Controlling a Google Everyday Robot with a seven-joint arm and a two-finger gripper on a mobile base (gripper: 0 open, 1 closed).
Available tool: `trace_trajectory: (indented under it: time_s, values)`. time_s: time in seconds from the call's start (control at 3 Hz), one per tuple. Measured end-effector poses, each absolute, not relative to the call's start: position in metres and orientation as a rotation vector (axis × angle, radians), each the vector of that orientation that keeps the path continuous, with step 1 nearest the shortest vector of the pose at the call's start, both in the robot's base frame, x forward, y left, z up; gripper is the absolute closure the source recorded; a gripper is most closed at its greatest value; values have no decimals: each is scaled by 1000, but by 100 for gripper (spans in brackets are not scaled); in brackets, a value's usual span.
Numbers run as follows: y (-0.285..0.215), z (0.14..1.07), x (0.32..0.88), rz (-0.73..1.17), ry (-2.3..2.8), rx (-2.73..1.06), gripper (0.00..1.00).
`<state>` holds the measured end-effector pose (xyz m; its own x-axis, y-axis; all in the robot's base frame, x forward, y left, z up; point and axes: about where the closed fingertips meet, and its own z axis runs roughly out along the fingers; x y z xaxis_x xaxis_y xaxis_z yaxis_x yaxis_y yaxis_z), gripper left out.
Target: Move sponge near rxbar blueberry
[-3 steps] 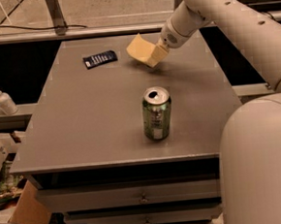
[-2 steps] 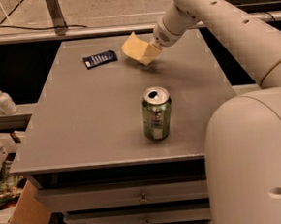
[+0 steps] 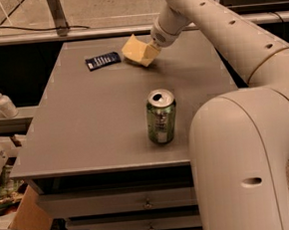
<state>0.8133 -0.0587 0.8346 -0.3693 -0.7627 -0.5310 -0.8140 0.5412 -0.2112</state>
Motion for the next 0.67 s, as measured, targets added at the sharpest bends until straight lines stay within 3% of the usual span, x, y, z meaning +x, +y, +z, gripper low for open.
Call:
trace_trajectory:
  time_s: [0.67]
  values:
    - [-47,834,816,122,2204,-1290,38]
